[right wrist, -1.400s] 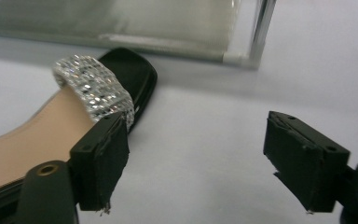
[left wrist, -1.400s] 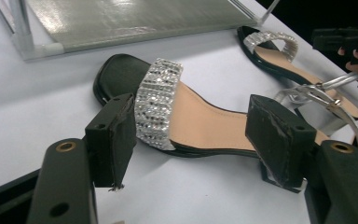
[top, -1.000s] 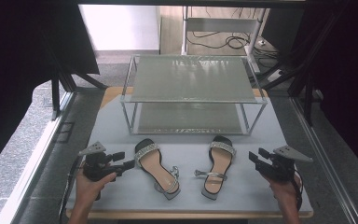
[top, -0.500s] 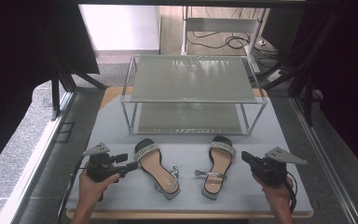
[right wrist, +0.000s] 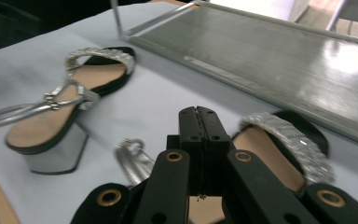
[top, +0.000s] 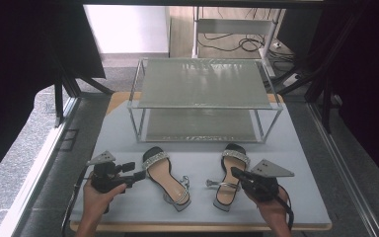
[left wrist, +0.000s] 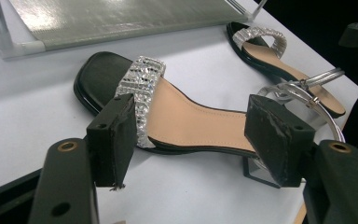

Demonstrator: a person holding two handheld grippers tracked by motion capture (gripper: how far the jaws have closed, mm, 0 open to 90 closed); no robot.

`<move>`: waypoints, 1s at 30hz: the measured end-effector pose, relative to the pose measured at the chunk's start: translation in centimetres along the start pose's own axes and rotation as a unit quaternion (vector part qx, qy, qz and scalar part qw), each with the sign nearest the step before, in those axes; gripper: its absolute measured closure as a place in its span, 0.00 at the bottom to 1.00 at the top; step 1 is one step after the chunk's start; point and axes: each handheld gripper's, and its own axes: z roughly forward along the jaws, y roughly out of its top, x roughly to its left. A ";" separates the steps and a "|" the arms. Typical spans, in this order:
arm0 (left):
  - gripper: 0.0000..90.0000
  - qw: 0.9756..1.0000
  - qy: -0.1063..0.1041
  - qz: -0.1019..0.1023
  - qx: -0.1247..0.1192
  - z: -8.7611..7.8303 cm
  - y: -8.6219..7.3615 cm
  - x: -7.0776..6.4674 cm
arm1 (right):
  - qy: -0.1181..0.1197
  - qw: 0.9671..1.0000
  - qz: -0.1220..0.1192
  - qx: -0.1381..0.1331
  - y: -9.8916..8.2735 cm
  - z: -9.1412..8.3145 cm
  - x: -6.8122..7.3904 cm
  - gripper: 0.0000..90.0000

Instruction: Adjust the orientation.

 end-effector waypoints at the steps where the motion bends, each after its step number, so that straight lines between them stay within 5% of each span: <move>1: 0.38 1.000 -0.002 0.000 0.003 0.1 0.0 0.0 | 0.009 1.000 -0.008 0.000 0.3 0.3 0.8 1.00; 7: 0.37 1.000 -0.008 0.003 0.029 0.7 -0.1 -0.2 | 0.034 0.999 -0.033 0.013 0.5 1.3 3.2 1.00; 14: 0.38 1.000 -0.003 0.001 0.016 0.6 -0.1 -0.2 | 0.074 0.996 -0.048 0.029 0.5 2.5 5.2 1.00; 30: 0.38 1.000 -0.012 0.005 0.023 0.7 -0.1 -0.4 | 0.101 0.988 -0.075 0.091 -1.0 5.8 8.2 1.00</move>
